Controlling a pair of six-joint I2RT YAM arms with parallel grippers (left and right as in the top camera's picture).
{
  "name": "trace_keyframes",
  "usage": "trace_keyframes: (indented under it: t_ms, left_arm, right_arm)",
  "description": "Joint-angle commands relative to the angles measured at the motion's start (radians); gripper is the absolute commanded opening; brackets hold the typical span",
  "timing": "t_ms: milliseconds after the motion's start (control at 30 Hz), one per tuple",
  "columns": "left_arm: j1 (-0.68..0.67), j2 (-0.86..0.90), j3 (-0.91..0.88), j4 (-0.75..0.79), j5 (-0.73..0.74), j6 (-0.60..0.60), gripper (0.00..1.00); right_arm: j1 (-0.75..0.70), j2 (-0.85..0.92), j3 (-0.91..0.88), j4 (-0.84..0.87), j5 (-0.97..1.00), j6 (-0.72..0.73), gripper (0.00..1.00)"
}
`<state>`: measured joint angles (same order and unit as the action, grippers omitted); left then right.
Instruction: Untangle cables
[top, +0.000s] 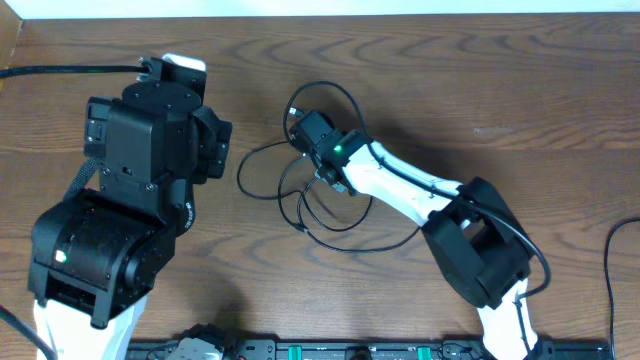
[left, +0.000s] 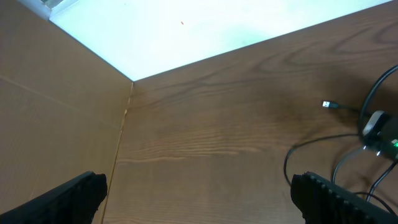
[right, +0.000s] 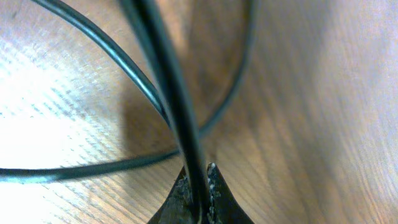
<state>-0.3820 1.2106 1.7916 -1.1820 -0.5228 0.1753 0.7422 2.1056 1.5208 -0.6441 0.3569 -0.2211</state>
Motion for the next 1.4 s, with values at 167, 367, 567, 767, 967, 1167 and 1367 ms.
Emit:
trace_keyframes:
  t_ms: [167,367,567,767,967,1167,1367]
  left_arm:
    - [0.004,-0.011,-0.003,-0.002,-0.009,-0.021,1.00]
    - [0.004,-0.011,-0.003,-0.002,-0.009,-0.021,1.00]
    - [0.004,-0.011,-0.003,-0.003,0.007,-0.020,1.00]
    - [0.004,-0.010,-0.003,-0.002,0.025,-0.020,1.00]
    - [0.004,-0.009,-0.003,-0.002,0.025,-0.020,1.00]
    - [0.004,-0.009,-0.003,-0.002,0.025,-0.020,1.00]
    - [0.004,-0.009,-0.003,-0.003,0.025,-0.020,1.00]
  right_arm:
    - [-0.096,-0.363,0.003,0.064,0.030,0.060,0.01]
    - [-0.272,-0.569,0.003,0.083,0.084,0.069,0.01]
    - [-0.522,-0.649,0.003,0.084,0.154,0.079,0.01]
    - [-0.815,-0.656,0.003,0.076,0.153,0.079,0.01]
    - [-1.004,-0.666,0.003,0.094,0.168,0.141,0.01]
    - [-1.191,-0.678,0.003,0.130,0.164,0.249,0.01]
    - [-1.311,-0.678,0.003,0.158,0.183,0.344,0.01]
